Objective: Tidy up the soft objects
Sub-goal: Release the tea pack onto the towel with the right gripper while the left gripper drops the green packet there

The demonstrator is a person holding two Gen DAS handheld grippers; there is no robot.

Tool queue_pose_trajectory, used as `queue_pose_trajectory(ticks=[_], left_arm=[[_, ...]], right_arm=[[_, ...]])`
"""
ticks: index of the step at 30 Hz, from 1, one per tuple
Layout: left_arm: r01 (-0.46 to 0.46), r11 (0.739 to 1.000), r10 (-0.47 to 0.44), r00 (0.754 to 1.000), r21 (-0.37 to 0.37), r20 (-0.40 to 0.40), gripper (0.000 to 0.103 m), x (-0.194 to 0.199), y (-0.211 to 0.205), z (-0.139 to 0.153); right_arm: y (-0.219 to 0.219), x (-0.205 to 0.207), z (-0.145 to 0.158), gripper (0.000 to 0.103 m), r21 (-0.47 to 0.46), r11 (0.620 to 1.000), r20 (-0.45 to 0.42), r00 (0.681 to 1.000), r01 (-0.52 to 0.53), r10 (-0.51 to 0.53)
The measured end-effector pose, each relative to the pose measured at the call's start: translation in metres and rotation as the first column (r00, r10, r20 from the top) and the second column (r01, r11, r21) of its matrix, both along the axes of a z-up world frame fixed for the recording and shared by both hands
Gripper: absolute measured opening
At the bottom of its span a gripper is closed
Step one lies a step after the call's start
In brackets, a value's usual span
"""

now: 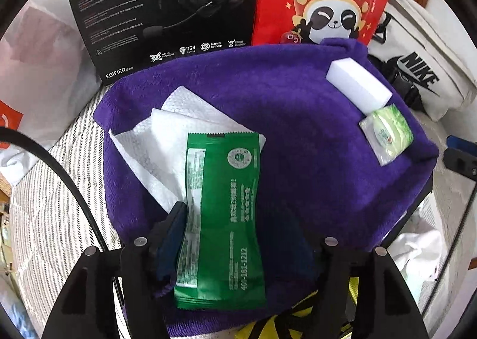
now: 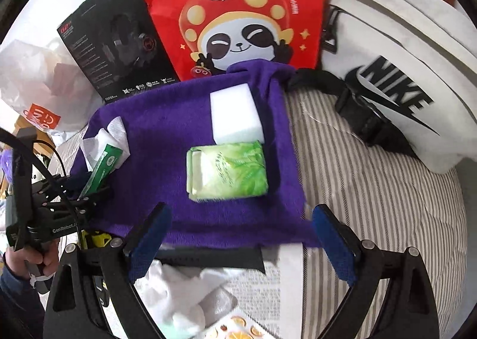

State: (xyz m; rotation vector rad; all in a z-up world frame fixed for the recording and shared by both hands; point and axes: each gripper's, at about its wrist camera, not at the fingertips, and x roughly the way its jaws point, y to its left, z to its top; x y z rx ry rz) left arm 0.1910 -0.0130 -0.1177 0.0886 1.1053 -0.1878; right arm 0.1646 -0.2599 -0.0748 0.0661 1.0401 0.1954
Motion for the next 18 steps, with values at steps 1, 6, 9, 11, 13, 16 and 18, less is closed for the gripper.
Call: queue_pose_trajectory(ticks=[1, 6, 9, 11, 13, 16, 18], left_arm=[[-0.010, 1.000, 0.010, 1.000, -0.002, -0.003, 0.064, -0.001, 0.001, 0.001], [-0.054, 0.997, 0.054, 0.999, -0.063, -0.003, 0.064, -0.009, 0.015, 0.013], [-0.046, 0.996, 0.047, 0.999, -0.078, 0.017, 0.064, -0.023, 0.018, 0.026], [-0.035, 0.997, 0.038, 0.999, -0.070, 0.029, 0.064, -0.034, 0.019, 0.032], [-0.025, 0.997, 0.027, 0.999, -0.068, 0.038, 0.064, -0.044, 0.019, 0.037], [-0.004, 0.998, 0.007, 0.999, -0.064, 0.040, 0.064, -0.061, 0.017, 0.040], [0.002, 0.998, 0.001, 0.999, -0.057, 0.040, 0.064, -0.073, 0.017, 0.037]], right_arm=[[-0.002, -0.003, 0.001, 0.094, 0.003, 1.000, 0.002, 1.000, 0.005, -0.005], [-0.011, -0.015, 0.004, 0.094, 0.018, 1.000, 0.004, 1.000, 0.024, -0.024], [-0.016, -0.025, 0.005, 0.094, 0.023, 0.999, 0.010, 0.999, 0.034, -0.034], [-0.019, -0.031, 0.006, 0.094, 0.030, 0.999, 0.010, 0.999, 0.041, -0.042], [-0.022, -0.038, 0.006, 0.094, 0.036, 0.998, 0.009, 0.999, 0.045, -0.046], [-0.024, -0.046, 0.005, 0.094, 0.034, 0.998, 0.011, 0.999, 0.053, -0.053], [-0.026, -0.052, 0.005, 0.094, 0.040, 0.997, 0.010, 0.998, 0.059, -0.059]])
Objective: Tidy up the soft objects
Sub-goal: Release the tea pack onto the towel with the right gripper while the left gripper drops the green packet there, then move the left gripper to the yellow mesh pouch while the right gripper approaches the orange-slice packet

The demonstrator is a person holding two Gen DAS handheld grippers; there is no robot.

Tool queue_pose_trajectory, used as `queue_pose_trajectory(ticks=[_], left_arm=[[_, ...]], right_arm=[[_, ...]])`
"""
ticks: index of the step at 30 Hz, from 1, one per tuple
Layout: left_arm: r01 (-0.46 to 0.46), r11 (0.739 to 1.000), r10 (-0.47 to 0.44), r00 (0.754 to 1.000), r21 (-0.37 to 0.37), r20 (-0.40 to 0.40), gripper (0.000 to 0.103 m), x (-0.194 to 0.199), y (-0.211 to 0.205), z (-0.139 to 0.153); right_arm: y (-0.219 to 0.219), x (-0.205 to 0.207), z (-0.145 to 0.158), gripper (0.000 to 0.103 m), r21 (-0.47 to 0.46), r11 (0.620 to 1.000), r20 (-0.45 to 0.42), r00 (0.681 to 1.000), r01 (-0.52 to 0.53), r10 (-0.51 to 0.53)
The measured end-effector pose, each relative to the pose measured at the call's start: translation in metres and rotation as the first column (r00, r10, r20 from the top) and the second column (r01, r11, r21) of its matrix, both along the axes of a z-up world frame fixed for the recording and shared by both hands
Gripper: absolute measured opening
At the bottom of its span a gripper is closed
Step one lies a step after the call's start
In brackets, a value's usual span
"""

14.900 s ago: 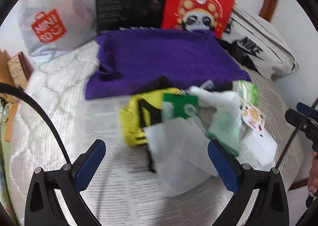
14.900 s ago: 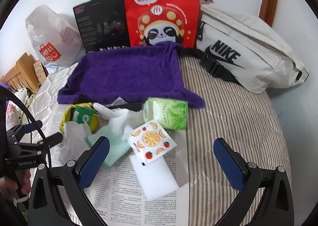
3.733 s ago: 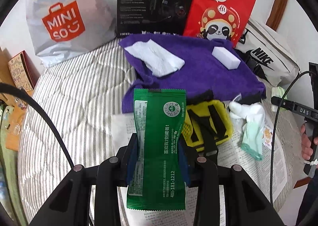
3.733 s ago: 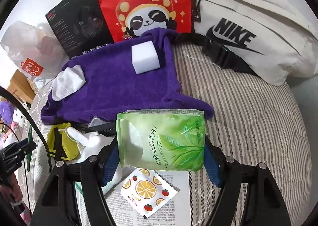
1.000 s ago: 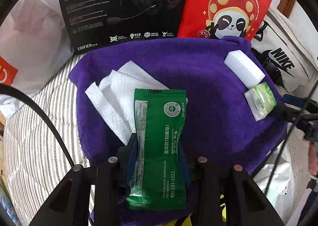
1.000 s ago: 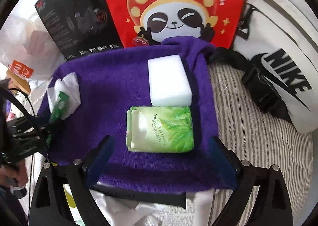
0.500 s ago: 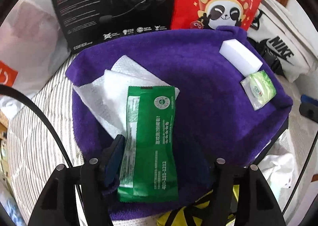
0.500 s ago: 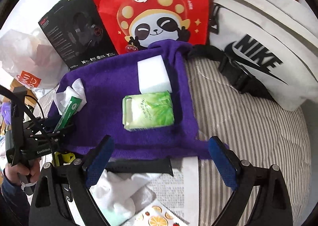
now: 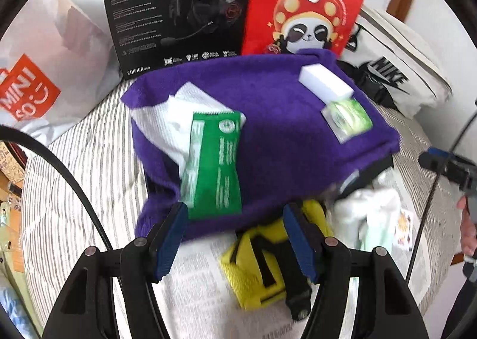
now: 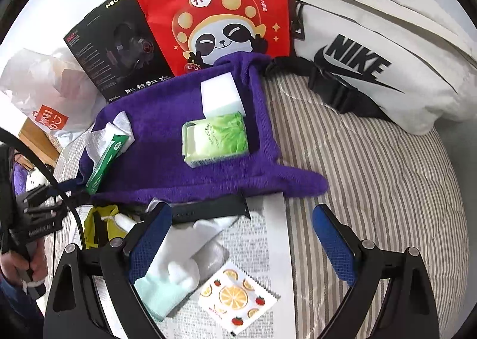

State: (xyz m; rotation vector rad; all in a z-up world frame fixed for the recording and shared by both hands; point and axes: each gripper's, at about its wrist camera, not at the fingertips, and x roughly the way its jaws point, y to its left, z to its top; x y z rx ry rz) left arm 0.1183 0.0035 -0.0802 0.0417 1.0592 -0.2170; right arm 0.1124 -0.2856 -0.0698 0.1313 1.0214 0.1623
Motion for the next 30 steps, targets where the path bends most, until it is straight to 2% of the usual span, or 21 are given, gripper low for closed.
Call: queue_pose_trajectory(ticks=[10, 11, 13, 15, 18, 23, 26, 30], left_arm=[[-0.069, 0.997, 0.069, 0.998, -0.022, -0.011, 0.063, -0.034, 0.008, -0.032], [-0.076, 0.997, 0.076, 0.997, -0.025, -0.014, 0.058, -0.035, 0.009, -0.038], [-0.084, 0.996, 0.085, 0.996, -0.038, 0.003, 0.055, -0.038, 0.009, -0.042], [-0.082, 0.995, 0.084, 0.996, -0.059, 0.029, 0.035, -0.042, 0.010, -0.041], [-0.101, 0.991, 0.105, 0.994, -0.091, 0.040, 0.031, -0.046, 0.016, -0.040], [-0.102, 0.990, 0.107, 0.992, -0.095, 0.059, 0.030, -0.050, 0.023, -0.039], [-0.097, 0.993, 0.102, 0.991, -0.064, 0.083, 0.029, -0.049, 0.022, -0.041], [-0.113, 0.990, 0.122, 0.987, -0.090, 0.109, 0.028, -0.052, 0.024, -0.045]], right_arm=[[0.007, -0.022, 0.000, 0.094, -0.006, 1.000, -0.002, 1.000, -0.007, 0.007], [0.008, -0.023, 0.000, 0.094, -0.007, 1.000, -0.003, 1.000, -0.009, 0.009], [0.009, -0.028, -0.002, 0.094, -0.018, 1.000, -0.008, 1.000, -0.016, 0.016], [0.009, -0.033, -0.005, 0.094, -0.032, 0.999, -0.015, 1.000, -0.022, 0.021], [0.007, -0.038, -0.009, 0.094, -0.049, 0.999, -0.027, 0.999, -0.021, 0.020], [0.001, -0.046, -0.015, 0.094, -0.055, 0.998, -0.041, 0.999, -0.009, 0.007], [0.000, -0.050, -0.018, 0.094, -0.064, 0.998, -0.047, 0.999, -0.011, 0.008], [0.001, -0.055, -0.022, 0.094, -0.061, 0.998, -0.053, 0.999, -0.014, 0.011]])
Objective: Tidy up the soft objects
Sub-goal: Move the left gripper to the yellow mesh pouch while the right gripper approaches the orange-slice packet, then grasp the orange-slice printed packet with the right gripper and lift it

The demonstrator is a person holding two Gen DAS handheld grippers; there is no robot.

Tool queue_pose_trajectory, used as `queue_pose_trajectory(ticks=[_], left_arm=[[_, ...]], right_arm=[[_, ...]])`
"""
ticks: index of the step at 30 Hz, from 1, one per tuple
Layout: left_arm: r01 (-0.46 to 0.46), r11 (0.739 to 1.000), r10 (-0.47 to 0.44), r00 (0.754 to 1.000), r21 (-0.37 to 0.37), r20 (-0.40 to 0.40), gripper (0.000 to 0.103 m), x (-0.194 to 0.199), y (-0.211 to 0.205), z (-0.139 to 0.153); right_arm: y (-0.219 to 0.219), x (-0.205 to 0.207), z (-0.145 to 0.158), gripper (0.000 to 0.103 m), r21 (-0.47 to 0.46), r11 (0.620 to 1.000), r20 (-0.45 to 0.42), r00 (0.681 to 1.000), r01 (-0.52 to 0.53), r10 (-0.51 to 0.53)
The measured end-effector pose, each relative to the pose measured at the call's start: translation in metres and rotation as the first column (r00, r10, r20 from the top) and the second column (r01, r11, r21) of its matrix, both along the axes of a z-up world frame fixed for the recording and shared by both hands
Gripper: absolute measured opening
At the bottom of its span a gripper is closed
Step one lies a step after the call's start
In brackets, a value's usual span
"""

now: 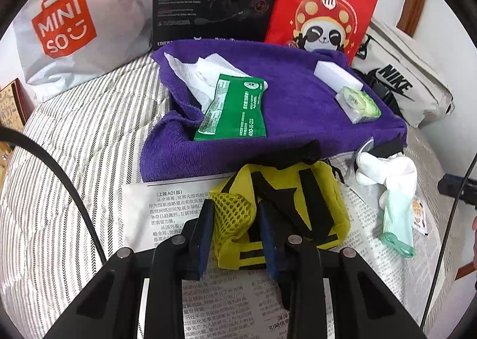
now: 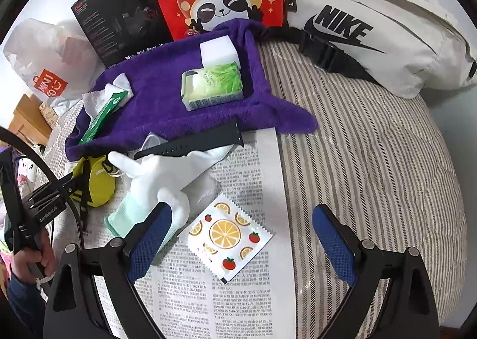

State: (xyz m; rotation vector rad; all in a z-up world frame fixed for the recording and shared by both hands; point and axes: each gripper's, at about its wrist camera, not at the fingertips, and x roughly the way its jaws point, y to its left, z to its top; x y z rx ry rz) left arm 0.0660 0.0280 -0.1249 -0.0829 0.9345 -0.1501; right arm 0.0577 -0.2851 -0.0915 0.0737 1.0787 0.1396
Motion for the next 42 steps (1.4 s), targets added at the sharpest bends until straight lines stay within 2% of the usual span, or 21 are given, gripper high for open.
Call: queue_pose_trajectory(ticks=[5, 14, 17, 20, 24, 33, 34, 38, 40, 41, 42], left_arm=[[-0.010, 0.999, 0.008, 0.998, 0.031, 0.061, 0.027, -0.009, -0.005, -0.003], [-0.009, 0.999, 0.007, 0.998, 0.049, 0.060, 0.028, -0.008, -0.007, -0.004], [-0.010, 0.998, 0.007, 0.998, 0.057, 0.059, 0.028, -0.008, -0.009, -0.004], [-0.008, 0.998, 0.005, 0.998, 0.059, 0.058, 0.028, -0.008, -0.008, -0.004], [-0.009, 0.997, 0.004, 0.998, 0.074, 0.058, 0.028, -0.008, -0.010, -0.005], [-0.008, 0.997, 0.004, 0.998, 0.075, 0.057, 0.028, -0.007, -0.010, -0.005], [-0.008, 0.997, 0.003, 0.998, 0.076, 0.057, 0.028, -0.007, -0.010, -0.005], [-0.007, 0.997, 0.003, 0.998, 0.073, 0.056, 0.028, -0.007, -0.010, -0.005], [-0.007, 0.997, 0.003, 0.998, 0.075, 0.056, 0.028, -0.007, -0.010, -0.005], [-0.007, 0.997, 0.003, 0.998, 0.075, 0.056, 0.028, -0.007, -0.010, -0.005], [-0.007, 0.997, 0.003, 0.998, 0.075, 0.056, 0.028, -0.007, -0.009, -0.005]], right_arm=[[0.003, -0.005, -0.003, 0.094, 0.004, 1.000, 0.011, 1.000, -0.022, 0.022], [0.011, -0.014, -0.020, 0.094, 0.029, 0.997, 0.010, 0.998, -0.065, 0.065], [0.014, -0.016, -0.028, 0.093, 0.000, 0.997, 0.016, 0.997, -0.071, 0.071], [0.016, -0.016, -0.039, 0.092, -0.074, 0.994, 0.010, 0.997, -0.079, 0.080], [0.017, -0.021, -0.050, 0.092, -0.121, 0.984, 0.002, 0.991, -0.133, 0.134], [0.018, -0.021, -0.058, 0.094, -0.127, 0.981, 0.124, 0.979, -0.148, 0.163], [0.017, -0.021, -0.058, 0.091, -0.126, 0.981, 0.132, 0.977, -0.150, 0.166], [0.015, -0.024, -0.054, 0.067, -0.139, 0.979, 0.153, 0.973, -0.150, 0.171], [0.010, -0.028, -0.052, 0.063, -0.158, 0.976, 0.159, 0.971, -0.152, 0.177], [0.007, -0.029, -0.052, 0.056, -0.159, 0.976, 0.161, 0.972, -0.148, 0.174], [0.002, -0.030, -0.051, 0.055, -0.157, 0.977, 0.161, 0.972, -0.144, 0.170]])
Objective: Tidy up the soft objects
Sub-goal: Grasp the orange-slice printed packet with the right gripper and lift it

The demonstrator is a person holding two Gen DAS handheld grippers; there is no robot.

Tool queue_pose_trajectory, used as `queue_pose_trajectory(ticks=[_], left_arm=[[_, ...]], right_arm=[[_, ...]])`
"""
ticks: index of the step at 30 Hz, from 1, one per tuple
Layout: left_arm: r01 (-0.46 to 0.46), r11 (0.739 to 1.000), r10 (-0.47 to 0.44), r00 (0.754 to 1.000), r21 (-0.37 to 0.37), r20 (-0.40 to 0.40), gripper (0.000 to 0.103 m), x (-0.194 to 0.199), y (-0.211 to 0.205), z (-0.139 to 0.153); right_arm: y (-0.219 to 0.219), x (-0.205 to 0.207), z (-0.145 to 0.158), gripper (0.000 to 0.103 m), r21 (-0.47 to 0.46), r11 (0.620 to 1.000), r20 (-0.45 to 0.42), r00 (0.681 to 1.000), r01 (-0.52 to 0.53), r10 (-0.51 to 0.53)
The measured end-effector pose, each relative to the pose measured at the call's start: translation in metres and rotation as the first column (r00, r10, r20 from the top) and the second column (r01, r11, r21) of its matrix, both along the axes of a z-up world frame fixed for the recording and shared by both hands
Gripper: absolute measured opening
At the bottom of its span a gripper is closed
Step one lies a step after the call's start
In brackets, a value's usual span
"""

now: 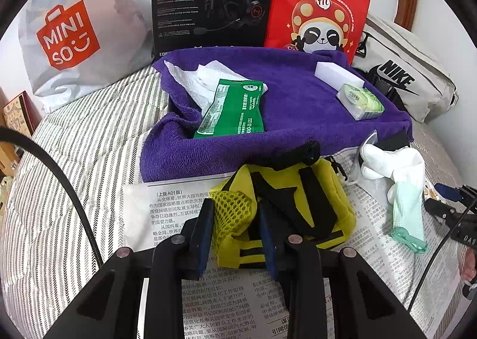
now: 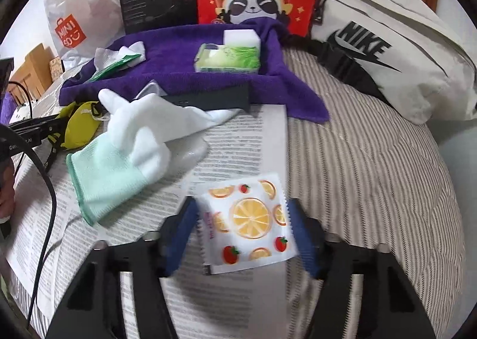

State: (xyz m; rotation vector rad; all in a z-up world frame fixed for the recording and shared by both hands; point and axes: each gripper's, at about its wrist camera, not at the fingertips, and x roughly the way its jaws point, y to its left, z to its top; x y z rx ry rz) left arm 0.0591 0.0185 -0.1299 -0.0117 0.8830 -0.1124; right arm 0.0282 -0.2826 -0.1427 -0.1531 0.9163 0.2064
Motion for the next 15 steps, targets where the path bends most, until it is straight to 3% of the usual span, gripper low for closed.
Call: queue_pose_trajectory(ticks=[3, 5, 15], left_arm=[[0.001, 1.000, -0.001, 1.000, -0.003, 0.000, 0.028, 0.000, 0.000, 0.000], [0.001, 1.000, -0.001, 1.000, -0.006, -0.001, 0.028, 0.000, 0.000, 0.000], [0.001, 1.000, -0.001, 1.000, -0.006, -0.001, 0.028, 0.000, 0.001, 0.000]], right_arm=[[-0.012, -0.001, 0.001, 0.053, -0.001, 0.999, -0.008, 0.999, 0.032, -0.032], [-0.015, -0.001, 0.001, 0.043, 0.009, 0.999, -0.014, 0.999, 0.035, -0.035], [-0.021, -0.003, 0.003, 0.031, 0.059, 0.997, -0.037, 0.998, 0.059, -0.057]])
